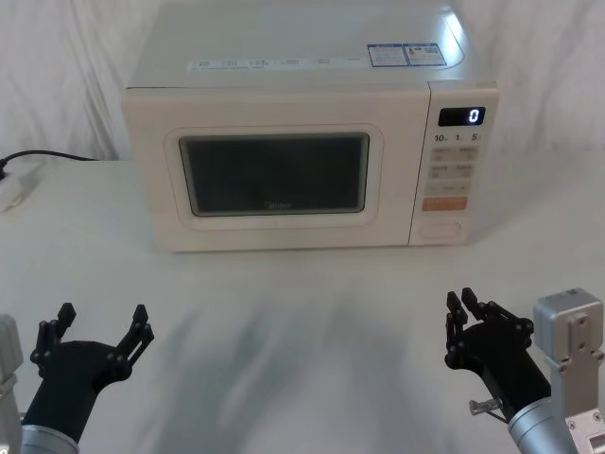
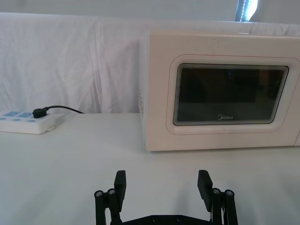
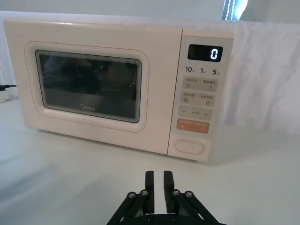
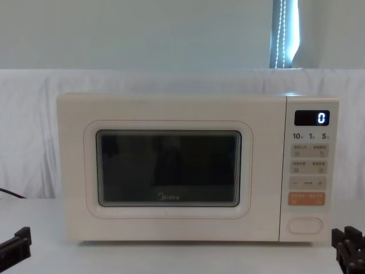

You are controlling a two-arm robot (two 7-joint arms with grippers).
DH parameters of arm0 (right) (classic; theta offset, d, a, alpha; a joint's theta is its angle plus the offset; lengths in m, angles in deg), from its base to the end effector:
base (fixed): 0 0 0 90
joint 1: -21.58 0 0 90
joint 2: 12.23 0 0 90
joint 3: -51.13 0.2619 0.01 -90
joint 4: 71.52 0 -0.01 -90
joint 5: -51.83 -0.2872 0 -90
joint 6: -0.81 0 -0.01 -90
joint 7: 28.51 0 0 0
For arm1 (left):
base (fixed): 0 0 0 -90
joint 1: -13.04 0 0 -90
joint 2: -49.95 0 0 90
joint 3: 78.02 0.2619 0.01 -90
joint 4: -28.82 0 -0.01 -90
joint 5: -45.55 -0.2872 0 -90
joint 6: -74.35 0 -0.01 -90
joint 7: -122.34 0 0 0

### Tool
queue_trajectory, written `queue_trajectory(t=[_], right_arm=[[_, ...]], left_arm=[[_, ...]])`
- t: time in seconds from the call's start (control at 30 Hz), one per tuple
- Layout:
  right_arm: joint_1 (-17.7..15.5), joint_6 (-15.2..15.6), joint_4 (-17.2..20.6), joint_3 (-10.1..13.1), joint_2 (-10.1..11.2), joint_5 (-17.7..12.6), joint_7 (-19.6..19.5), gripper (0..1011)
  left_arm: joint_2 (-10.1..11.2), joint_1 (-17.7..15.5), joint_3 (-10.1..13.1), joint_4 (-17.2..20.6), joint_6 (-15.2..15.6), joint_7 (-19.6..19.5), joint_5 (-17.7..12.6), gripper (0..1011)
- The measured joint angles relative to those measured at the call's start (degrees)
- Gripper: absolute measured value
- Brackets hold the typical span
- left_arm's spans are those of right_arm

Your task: Press the button to open the microwave door with one hand; close the microwave door with the other hand.

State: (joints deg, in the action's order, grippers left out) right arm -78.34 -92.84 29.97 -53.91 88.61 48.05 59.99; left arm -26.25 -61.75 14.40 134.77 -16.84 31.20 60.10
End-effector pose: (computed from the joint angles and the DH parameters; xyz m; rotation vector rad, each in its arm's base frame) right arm 0.2499 0.0374 -0.2700 -0.0030 -0.0888 -1.3020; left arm 0.2386 0.0331 -0.2588 -0.0382 0.0143 1.4460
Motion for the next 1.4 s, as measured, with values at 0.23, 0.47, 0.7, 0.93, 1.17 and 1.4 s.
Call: queue_trajectory(t=[0.23, 0.47, 0.7, 0.93, 1.17, 1.4], right_arm=[[0.0, 0.0, 0.0, 0.0, 0.0, 0.0, 0.0, 0], [0.57, 0.4, -0.75, 0.87, -1.09, 0.05, 1.52, 0], [1.68, 2.0, -2.4, 2.26, -2.72, -1.04, 3.23, 0], [4.54, 4.04, -5.51, 3.59, -4.58, -1.6, 4.96, 0], [8.14, 4.64, -9.65, 4.26, -5.85, -1.68, 6.27, 0], [13.13, 3.75, -15.82, 4.84, -6.77, -1.86, 7.86, 0]], left_arm=[[0.0, 0.0, 0.0, 0.0, 0.0, 0.0, 0.0, 1001], [0.0, 0.0, 0.0, 0.0, 0.0, 0.0, 0.0, 1001], [0.0, 0.0, 0.0, 0.0, 0.0, 0.0, 0.0, 1001], [0.0, 0.0, 0.0, 0.0, 0.0, 0.0, 0.0, 1001], [0.0, 0.0, 0.0, 0.0, 0.0, 0.0, 0.0, 1001], [0.0, 0.0, 0.0, 0.0, 0.0, 0.0, 0.0, 1001]])
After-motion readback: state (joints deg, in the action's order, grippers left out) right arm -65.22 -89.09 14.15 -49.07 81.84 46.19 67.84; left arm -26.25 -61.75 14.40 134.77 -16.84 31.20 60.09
